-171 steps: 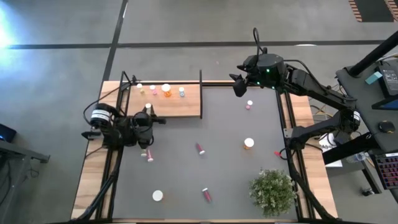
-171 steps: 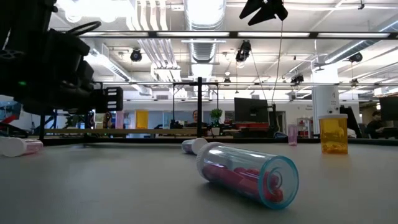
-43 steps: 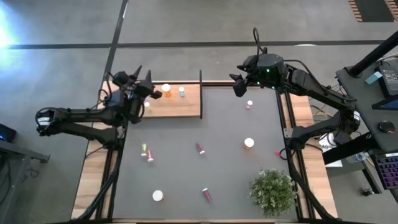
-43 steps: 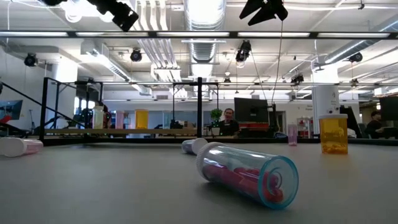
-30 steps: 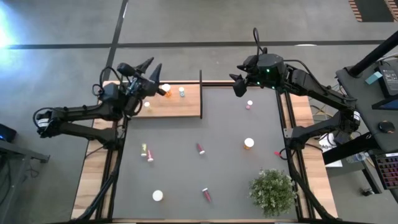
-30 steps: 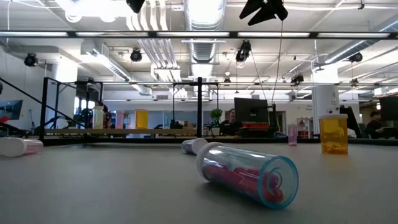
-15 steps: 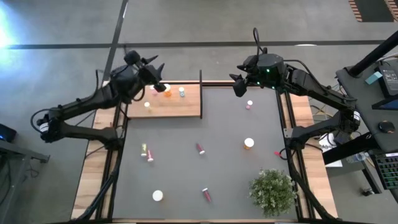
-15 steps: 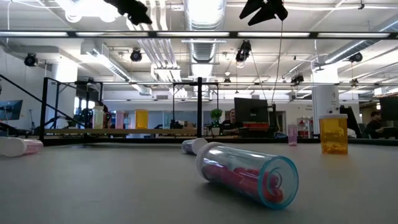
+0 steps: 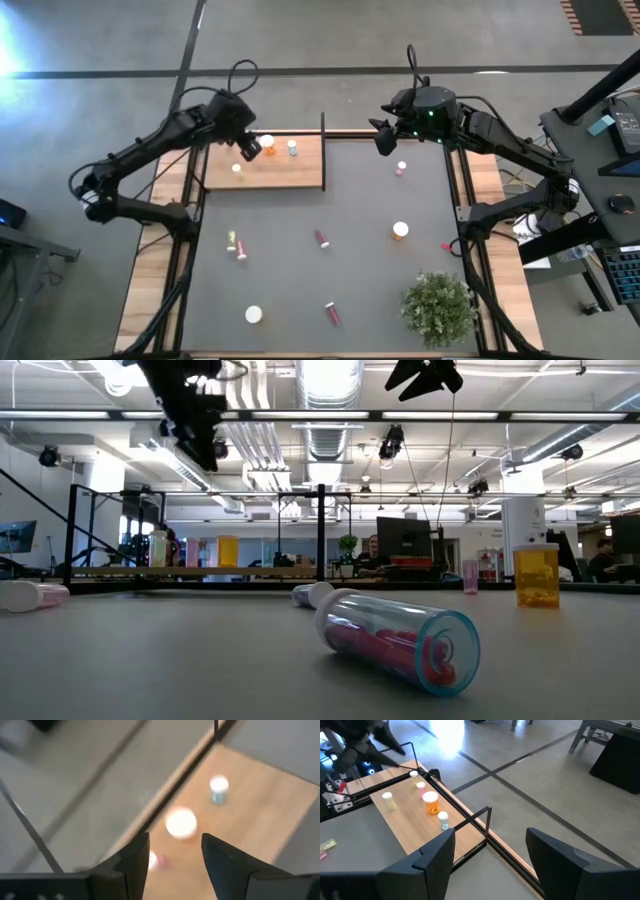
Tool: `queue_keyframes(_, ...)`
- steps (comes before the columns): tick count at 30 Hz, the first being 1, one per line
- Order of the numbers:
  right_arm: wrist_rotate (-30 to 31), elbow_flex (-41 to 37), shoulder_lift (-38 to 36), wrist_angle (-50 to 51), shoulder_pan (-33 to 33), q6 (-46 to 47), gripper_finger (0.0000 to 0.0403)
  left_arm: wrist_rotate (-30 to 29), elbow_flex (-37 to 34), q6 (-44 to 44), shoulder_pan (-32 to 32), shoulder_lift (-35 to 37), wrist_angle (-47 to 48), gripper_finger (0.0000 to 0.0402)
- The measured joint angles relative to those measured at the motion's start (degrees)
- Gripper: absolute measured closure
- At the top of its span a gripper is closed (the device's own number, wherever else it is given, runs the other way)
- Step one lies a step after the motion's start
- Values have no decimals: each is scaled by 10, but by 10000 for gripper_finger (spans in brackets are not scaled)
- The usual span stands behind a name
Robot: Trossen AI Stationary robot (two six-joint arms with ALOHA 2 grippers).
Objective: Pick and place medicine bottles onto shelf by color
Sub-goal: Put the right yellow pill bottle on the shelf aligned with the other yellow pill bottle
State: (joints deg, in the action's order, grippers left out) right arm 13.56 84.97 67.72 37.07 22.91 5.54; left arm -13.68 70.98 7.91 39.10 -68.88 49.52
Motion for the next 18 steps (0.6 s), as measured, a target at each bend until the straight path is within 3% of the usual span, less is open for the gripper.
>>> queue_keyframes(8,0,0,0,0,0,0,170,73,5,-169,45,-43,108,237)
queue_keyframes(18,0,0,0,0,0,0,170,70,-1,-299,52,-81,176,219)
